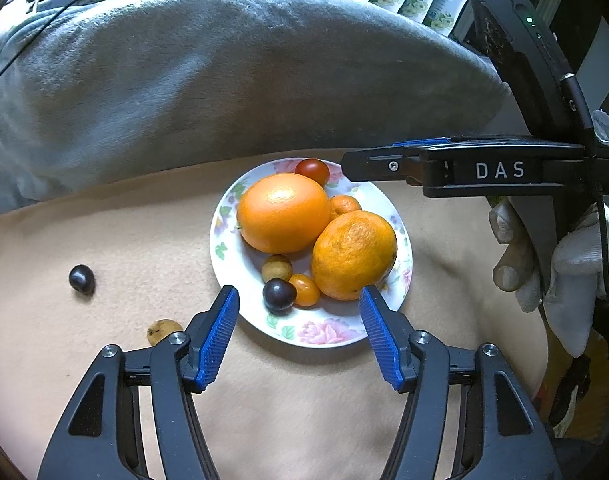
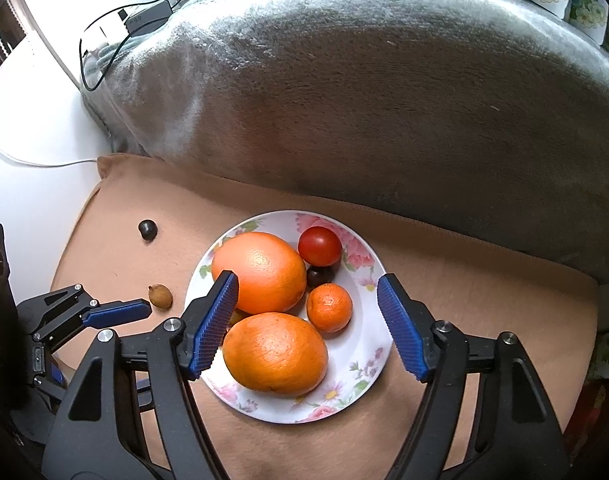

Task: Organize fruits
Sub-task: 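Open both grippers to release the plum and tomato onto the plate, then withdraw both tools toward the black cherry and brown round fruit, then close the left gripper on the black cherry while the right gripper grasps the brown fruit, then carry the black cherry and brown fruit over the floral plate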

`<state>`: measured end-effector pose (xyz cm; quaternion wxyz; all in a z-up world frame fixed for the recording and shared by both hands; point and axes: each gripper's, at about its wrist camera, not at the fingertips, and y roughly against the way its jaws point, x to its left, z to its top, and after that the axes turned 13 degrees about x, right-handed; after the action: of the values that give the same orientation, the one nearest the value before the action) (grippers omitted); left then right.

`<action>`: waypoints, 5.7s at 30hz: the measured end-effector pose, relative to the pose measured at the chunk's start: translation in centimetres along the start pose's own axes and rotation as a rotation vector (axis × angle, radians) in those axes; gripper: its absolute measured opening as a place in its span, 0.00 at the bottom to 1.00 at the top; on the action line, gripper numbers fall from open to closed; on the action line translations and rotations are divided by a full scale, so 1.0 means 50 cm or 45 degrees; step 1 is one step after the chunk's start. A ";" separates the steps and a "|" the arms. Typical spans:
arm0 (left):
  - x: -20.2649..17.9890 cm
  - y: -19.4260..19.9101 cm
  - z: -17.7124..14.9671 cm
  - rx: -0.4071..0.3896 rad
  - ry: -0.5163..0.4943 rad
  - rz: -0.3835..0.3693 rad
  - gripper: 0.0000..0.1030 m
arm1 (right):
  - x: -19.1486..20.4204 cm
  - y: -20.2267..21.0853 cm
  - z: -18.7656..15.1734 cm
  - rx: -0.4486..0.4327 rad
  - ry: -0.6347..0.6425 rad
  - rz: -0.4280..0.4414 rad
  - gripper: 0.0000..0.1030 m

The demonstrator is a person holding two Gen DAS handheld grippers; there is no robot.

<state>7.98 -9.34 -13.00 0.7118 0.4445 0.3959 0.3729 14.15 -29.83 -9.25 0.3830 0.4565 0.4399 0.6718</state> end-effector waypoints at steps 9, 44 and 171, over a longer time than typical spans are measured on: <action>0.017 0.022 -0.011 -0.013 0.009 0.015 0.61 | 0.001 0.021 -0.014 -0.035 -0.063 0.033 0.81; 0.266 0.052 -0.067 -0.042 0.214 0.106 0.60 | 0.219 0.000 -0.090 -0.083 0.081 -0.022 0.81; 0.094 0.005 0.013 -0.063 0.109 -0.056 0.22 | 0.180 -0.031 -0.054 0.045 0.192 0.010 0.29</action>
<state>10.43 -5.34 -13.66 0.7130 0.4015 0.4264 0.3855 9.17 -21.73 -8.76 0.3382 0.4131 0.4774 0.6980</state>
